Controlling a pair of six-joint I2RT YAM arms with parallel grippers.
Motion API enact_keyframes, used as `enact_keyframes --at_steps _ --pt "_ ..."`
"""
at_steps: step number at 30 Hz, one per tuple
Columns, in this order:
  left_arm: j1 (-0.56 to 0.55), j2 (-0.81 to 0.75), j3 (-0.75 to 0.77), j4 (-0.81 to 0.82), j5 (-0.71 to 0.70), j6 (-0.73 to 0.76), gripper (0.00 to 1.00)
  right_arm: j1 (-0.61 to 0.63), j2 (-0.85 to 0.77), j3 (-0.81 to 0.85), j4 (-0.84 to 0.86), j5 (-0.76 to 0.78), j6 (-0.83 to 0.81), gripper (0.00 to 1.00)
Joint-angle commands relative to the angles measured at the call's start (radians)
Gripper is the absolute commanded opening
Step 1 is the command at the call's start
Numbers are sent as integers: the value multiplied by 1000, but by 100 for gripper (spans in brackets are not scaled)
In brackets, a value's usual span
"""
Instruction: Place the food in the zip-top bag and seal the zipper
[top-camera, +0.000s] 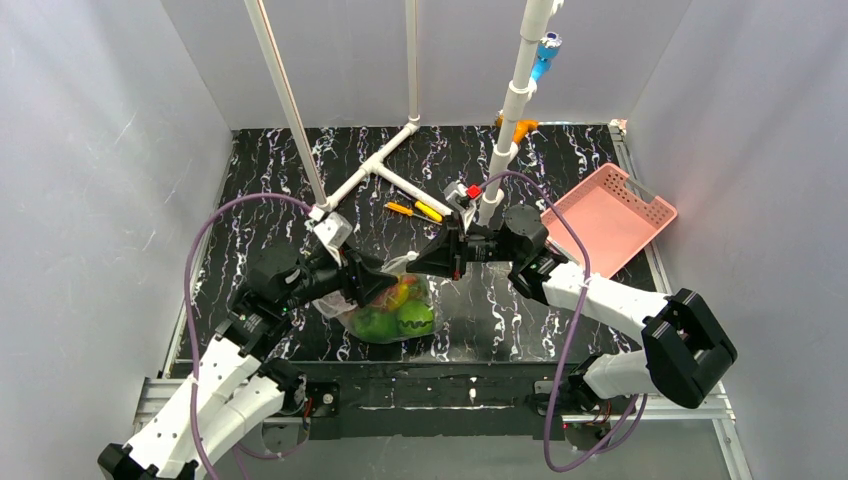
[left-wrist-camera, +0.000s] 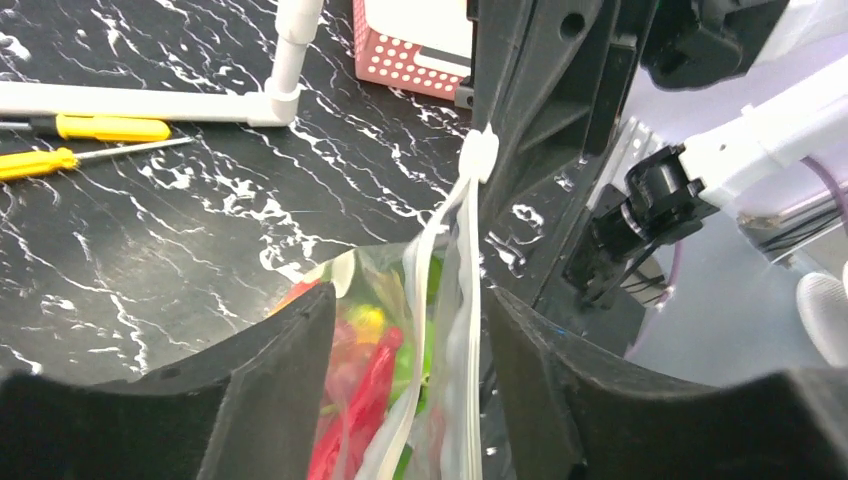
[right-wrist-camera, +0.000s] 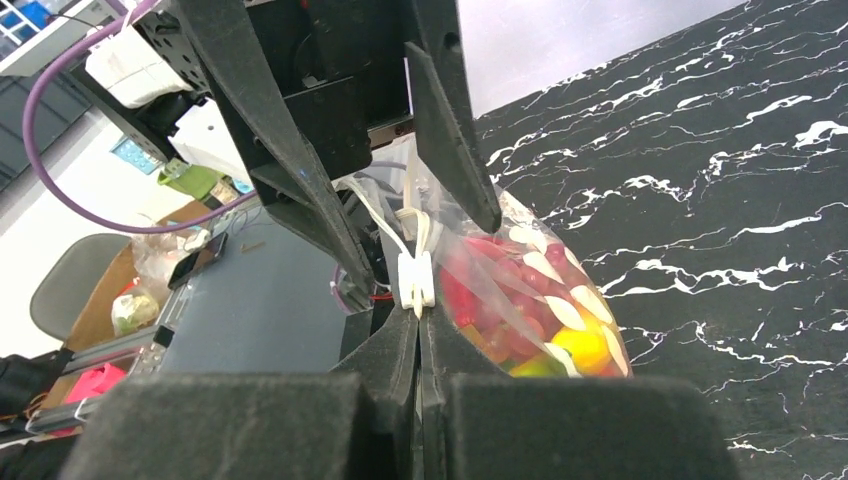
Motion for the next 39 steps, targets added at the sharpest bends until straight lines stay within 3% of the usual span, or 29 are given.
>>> enact_keyframes --at_steps 1,3,5,10,13,20,26,39 --pt "-1 49 104 -61 -8 -118 65 8 -15 28 46 -5 -21 1" --pt "-1 105 169 -129 8 -151 69 8 -16 48 2 -19 -46 1" --pt "-2 190 259 -206 55 -153 68 8 -11 71 -39 -51 -61 1" --pt "-2 414 500 -394 298 -55 54 7 -1 115 -122 -101 -72 1" --pt "0 495 568 -471 344 -1 44 7 -7 120 -129 -101 -66 1" --pt "0 479 533 -439 408 0 50 6 -11 118 -140 -85 -63 1" --pt "0 467 506 -444 395 18 32 7 -15 117 -140 -81 -64 1" --pt "0 485 507 -423 328 29 4 6 -53 80 -144 -3 -91 1"
